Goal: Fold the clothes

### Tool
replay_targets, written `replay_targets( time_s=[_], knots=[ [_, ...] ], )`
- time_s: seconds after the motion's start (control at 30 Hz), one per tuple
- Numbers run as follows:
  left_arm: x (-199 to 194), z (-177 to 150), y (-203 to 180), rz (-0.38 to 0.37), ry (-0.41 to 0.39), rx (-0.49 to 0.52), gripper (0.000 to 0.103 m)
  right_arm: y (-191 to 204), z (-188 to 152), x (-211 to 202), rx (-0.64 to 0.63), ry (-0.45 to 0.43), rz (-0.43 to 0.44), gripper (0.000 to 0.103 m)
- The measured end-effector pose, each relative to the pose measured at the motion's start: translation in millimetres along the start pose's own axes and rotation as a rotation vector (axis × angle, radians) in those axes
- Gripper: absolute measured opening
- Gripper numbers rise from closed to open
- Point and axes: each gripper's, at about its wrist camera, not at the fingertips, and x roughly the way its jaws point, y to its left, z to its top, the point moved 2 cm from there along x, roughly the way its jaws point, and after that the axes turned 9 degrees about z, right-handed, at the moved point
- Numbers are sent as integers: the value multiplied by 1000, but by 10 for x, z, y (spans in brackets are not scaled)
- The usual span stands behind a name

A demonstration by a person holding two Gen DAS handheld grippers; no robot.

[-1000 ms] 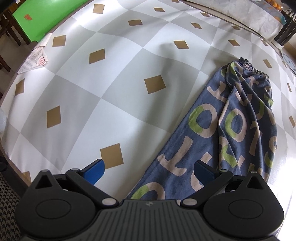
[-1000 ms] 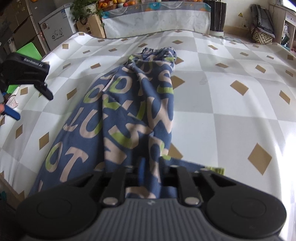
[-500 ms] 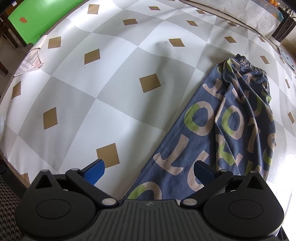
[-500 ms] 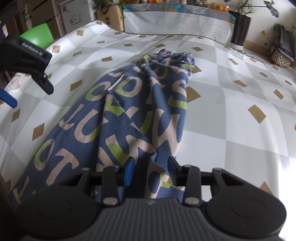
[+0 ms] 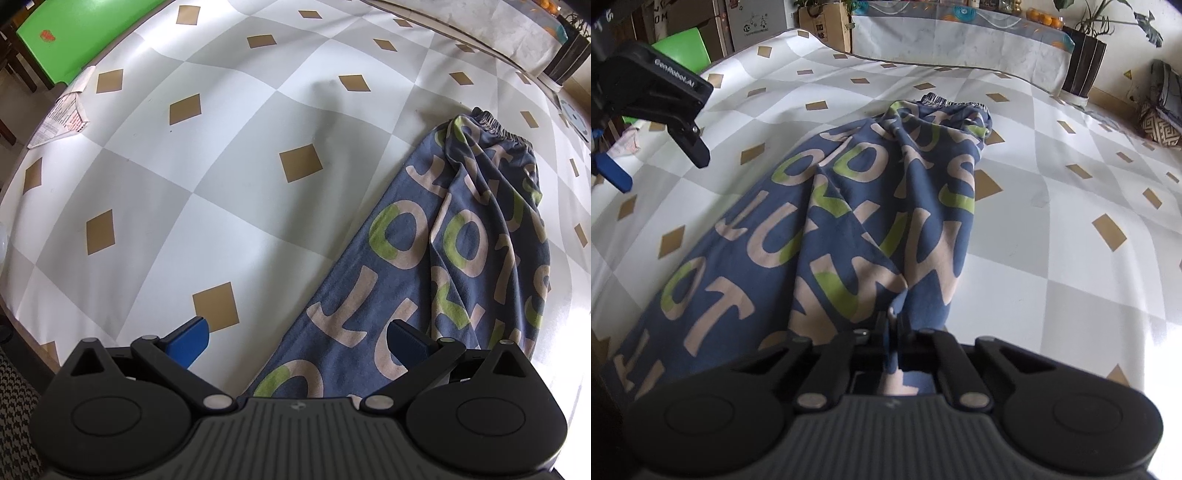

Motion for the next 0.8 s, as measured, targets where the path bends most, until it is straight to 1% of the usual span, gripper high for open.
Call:
replay_targets(
  time_s=[0.07, 0.2, 0.33, 0.43, 0.57, 0.67, 0.8],
  knots=[
    [-19, 22, 30, -2, -6, -10, 103, 33, 26, -61, 7, -14, 19, 3],
    [-88, 84, 150, 4, -35, -45, 103, 160, 115, -243, 34, -49, 116, 3],
    [-161, 138, 301, 4, -60, -89, 103, 397, 237, -369, 55, -74, 251, 3],
    [-211, 161, 377, 4, -77, -102, 103, 634, 326, -417, 52, -85, 340, 3],
    [-267, 184, 487, -28, -77, -128, 103, 953, 467, -456, 42, -99, 431, 3],
    [-332, 215, 586, -56, -86, -154, 103, 1089, 605, -486, 75, -116, 508, 3],
    [-426, 249, 722, -63, -114, -184, 103, 1233, 765, -509, 87, -141, 563, 3]
  ],
)
